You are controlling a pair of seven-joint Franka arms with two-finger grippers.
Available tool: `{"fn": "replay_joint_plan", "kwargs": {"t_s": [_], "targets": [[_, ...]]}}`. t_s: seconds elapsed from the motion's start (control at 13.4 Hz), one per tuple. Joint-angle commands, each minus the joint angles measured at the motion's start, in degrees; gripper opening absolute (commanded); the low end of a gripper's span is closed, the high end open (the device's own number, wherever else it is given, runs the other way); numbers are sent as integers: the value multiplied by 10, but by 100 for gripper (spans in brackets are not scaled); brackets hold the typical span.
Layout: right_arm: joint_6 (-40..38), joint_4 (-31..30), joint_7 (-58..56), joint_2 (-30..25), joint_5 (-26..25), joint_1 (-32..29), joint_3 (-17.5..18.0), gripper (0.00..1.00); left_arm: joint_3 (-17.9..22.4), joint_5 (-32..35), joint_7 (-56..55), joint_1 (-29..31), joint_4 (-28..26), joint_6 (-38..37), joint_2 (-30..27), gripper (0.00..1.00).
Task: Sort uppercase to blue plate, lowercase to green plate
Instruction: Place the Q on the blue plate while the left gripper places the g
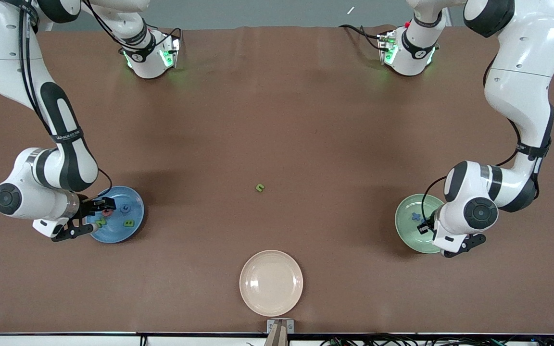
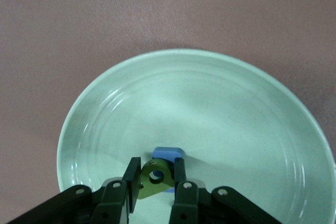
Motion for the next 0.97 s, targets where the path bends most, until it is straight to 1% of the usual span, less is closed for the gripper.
{"fn": "replay_joint_plan", "kwargs": {"t_s": [0.0, 0.07, 0.15, 0.22, 0.45, 0.6, 0.67, 0.75, 0.89], "targets": [[-33, 19, 62, -40, 3, 13, 6, 100, -6, 9, 5, 6, -22, 17, -11, 29], [-63, 35, 91, -53, 3, 23, 5, 100, -6, 9, 5, 5, -22, 17, -12, 65], [-73, 42, 122, -70, 2, 28, 5, 100, -8, 8, 5, 4, -21, 17, -13, 88], [-74, 45, 143, -91, -4, 37, 5, 100, -9, 8, 4, 6, -21, 17, -16, 99], [-77, 49, 161, -143, -5, 50, 2, 100, -17, 7, 4, 6, -23, 10, -39, 99], [-127, 63, 179, -174, -9, 55, 2, 100, -32, 3, -3, 6, -23, 8, -53, 99], [-156, 81, 201, -184, -14, 55, 2, 100, -43, 2, -4, 5, -23, 0, -56, 99], [-199, 116, 209, -189, -24, 54, 2, 100, -56, 0, -8, 6, -21, -11, -59, 99], [-281, 186, 226, -189, -26, 53, 2, 100, -88, -2, -43, 3, -22, -12, -61, 99]]}}
